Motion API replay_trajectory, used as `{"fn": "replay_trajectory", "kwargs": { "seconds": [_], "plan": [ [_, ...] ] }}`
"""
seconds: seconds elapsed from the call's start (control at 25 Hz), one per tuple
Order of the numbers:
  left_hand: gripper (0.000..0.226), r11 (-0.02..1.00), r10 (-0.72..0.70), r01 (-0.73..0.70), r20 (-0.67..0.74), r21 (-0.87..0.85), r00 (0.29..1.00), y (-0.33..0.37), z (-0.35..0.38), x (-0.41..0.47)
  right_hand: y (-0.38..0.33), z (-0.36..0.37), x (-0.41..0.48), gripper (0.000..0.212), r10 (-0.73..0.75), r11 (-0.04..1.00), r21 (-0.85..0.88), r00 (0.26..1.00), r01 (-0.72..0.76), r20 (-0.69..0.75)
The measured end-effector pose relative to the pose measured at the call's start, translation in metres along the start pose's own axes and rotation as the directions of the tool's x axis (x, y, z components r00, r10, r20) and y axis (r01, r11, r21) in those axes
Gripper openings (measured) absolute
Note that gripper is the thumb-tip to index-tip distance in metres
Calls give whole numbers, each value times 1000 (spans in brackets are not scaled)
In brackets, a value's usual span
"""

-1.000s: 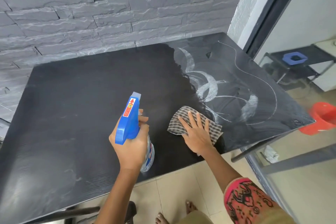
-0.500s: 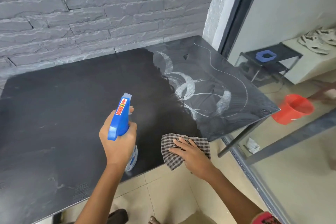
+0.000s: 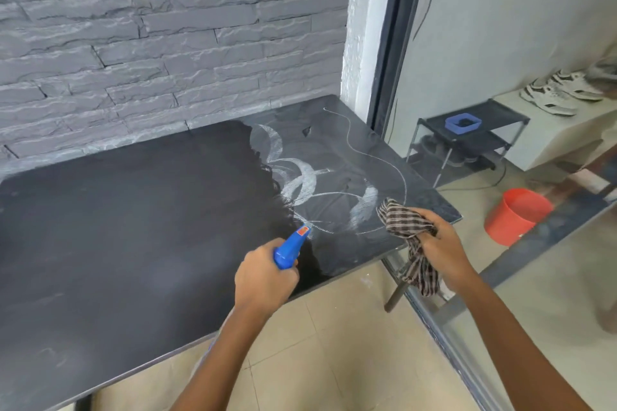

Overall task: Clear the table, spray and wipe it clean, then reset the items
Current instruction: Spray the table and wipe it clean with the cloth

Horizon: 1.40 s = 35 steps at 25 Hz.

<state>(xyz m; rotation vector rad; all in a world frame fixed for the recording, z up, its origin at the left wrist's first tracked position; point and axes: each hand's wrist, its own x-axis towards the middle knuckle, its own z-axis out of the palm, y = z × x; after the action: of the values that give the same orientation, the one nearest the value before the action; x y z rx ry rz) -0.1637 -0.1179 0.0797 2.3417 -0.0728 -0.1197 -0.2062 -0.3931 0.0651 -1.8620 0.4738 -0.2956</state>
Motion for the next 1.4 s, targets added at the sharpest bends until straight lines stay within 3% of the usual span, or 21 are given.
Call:
{"fn": "replay_trajectory", "kwargs": {
  "seconds": [0.16,0.24,0.64,0.8,1.4],
  "plan": [
    [4,983,-97,92,23,158,995,14,31,-11,-3,-31,6,41,-30,998,47,999,29,18],
    [13,980,-110,109,-3,164,994,19,38,-13,-2,-40,9,39,-33,998,55,999,31,34],
    [12,991,-130,133,-153,4,980,55,27,32,-20,-38,37,45,-33,993,118,998,28,46],
    [12,982,-175,185,-193,33,965,60,22,65,-29,-27,62,51,-31,993,119,998,25,50],
    [11,962,-271,255,-248,-95,930,65,1,256,-78,45,230,52,-92,993,86,982,79,165]
  ]
}}
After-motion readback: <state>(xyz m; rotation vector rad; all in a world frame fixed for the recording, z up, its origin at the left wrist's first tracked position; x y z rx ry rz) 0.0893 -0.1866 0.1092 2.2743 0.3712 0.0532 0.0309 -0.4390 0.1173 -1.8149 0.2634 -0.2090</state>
